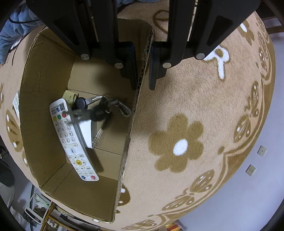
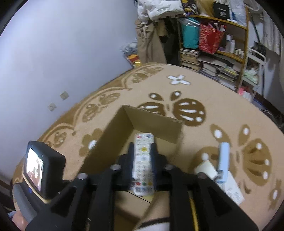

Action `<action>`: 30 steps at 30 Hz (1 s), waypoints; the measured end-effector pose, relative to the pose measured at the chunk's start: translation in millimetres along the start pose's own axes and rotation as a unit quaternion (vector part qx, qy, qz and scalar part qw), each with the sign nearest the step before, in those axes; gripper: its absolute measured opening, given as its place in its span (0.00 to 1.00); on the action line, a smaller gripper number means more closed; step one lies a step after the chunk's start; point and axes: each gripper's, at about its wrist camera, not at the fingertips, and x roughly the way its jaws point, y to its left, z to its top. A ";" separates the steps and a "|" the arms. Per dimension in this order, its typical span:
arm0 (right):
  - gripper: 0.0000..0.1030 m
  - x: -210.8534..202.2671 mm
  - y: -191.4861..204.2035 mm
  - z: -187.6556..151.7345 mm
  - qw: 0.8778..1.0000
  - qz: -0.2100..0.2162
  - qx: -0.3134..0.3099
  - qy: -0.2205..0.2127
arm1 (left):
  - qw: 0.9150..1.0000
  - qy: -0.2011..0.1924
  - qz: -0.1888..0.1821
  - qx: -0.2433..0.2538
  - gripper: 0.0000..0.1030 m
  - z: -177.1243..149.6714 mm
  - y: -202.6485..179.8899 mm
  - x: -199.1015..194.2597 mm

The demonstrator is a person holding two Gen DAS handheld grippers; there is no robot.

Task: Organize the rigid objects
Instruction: 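Return the right tool to the pile and grasp the green cartoon case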

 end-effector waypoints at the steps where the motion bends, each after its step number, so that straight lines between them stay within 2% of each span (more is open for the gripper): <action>1: 0.42 -2.8 -1.6 -0.6 1.000 -0.011 -0.002 0.000 | 1.000 0.001 -0.002 -0.002 0.11 0.2 0.6 0.6; 2: 0.51 -6.6 -4.1 -2.6 1.000 -0.024 -0.005 -0.002 | 1.000 0.001 -0.004 -0.004 0.11 0.3 1.7 0.8; 6: 0.70 -18.3 -19.8 -9.3 0.999 -0.053 -0.009 -0.006 | 1.000 0.001 -0.005 -0.005 0.11 0.6 2.4 0.3; 8: 0.87 -23.3 -32.2 -14.1 0.998 -0.063 -0.002 -0.006 | 1.000 0.000 -0.001 -0.002 0.11 0.2 1.6 -0.2; 10: 0.94 -27.3 -45.1 -18.4 0.997 -0.073 0.009 -0.005 | 1.000 0.000 -0.001 -0.003 0.11 0.4 1.5 -0.3; 14: 0.96 -28.8 -71.4 -26.4 0.994 -0.100 0.053 0.012 | 1.000 0.002 -0.003 -0.005 0.11 1.5 2.1 -0.6; 17: 0.96 -26.9 -86.7 -32.9 0.991 -0.102 0.080 0.024 | 1.000 0.002 -0.003 -0.005 0.11 1.4 2.4 -1.0; 24: 0.96 -15.8 -101.1 -49.7 0.987 -0.129 0.084 0.036 | 1.000 0.002 0.001 -0.003 0.12 0.6 1.0 -1.1; 30: 0.96 3.6 -115.2 -70.0 0.981 -0.150 0.104 0.064 | 1.000 0.001 0.002 -0.002 0.12 0.0 0.3 -0.8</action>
